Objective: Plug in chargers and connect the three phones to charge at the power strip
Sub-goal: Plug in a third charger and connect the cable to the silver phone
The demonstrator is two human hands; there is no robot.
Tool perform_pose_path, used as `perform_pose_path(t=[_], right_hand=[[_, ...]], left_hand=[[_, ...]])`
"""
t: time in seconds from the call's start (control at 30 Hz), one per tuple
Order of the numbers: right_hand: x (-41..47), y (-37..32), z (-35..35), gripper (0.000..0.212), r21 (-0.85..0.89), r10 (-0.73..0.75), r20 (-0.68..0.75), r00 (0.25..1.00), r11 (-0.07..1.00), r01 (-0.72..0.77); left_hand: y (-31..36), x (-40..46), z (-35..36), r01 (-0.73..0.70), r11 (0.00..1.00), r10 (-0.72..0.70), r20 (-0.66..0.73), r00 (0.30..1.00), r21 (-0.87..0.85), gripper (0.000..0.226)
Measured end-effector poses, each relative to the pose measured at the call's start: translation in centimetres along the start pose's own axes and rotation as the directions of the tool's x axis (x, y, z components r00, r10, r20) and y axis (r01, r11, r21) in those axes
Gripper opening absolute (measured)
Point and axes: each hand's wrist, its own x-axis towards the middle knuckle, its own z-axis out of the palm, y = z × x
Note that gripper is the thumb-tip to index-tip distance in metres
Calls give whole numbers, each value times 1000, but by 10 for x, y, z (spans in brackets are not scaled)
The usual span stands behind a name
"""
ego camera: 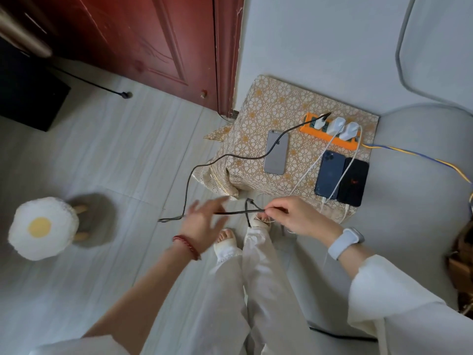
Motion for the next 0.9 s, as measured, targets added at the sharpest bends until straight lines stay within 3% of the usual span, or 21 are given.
perform_pose_path(t=[0.07, 0.17, 0.27, 0.37, 0.43, 0.47, 0.5, 0.57, 0.6, 0.67, 0.77, 0.83, 0.9], right_hand=[[4, -9, 9, 20, -12, -27, 17, 999, 1000, 28], [1, -10, 8, 19, 33, -18, 5, 1000, 999, 18], [-5, 2, -4, 18, 52, 47, 26, 999, 997, -49], [-15, 21, -18, 21, 54, 136, 17, 991, 989, -137], [-18, 29, -24, 22, 68, 151, -8, 988, 986, -150], [-18, 30, -24, 23, 70, 141, -16, 990, 988, -140], [-16, 28, -23, 24, 64, 121, -14, 993, 991, -120], [-8, 18, -14, 23, 36, 76, 19, 997, 996, -77], [-4, 13, -8, 21, 20, 57, 34, 998, 998, -57], [1, 7, 2, 20, -3, 38, 42, 998, 999, -38], [1, 8, 7, 20, 9, 34, 34, 999, 999, -34], [0, 9, 6, 20, 23, 27, 32, 999, 999, -27], [0, 8, 6, 20, 32, 31, 11, 999, 999, -31]], left_hand=[[22, 4, 10, -146, 989, 145, 95, 985, 2, 26], [23, 9, 6, -160, 985, 165, -83, 983, 58, 22], [-5, 10, -4, 202, 979, -202, -227, 953, -25, 19], [-41, 7, -24, 544, 818, -573, -346, 743, -185, 24], [-57, 2, -32, 617, 760, -643, -378, 666, -205, 24], [-57, 1, -32, 588, 789, -607, -373, 701, -178, 23], [-52, 1, -29, 508, 850, -522, -348, 779, -138, 23], [-31, 0, -16, 267, 961, -277, -200, 940, -76, 31], [-19, 1, -8, 166, 983, -173, -96, 980, -74, 38], [1, 2, 5, 42, 996, -36, 70, 997, -83, 58], [8, 9, 12, -62, 997, 55, 145, 988, 49, 75], [8, 11, 12, -124, 978, 88, 208, 974, 166, 66], [11, 12, 13, -139, 978, 92, 278, 956, 157, 53]])
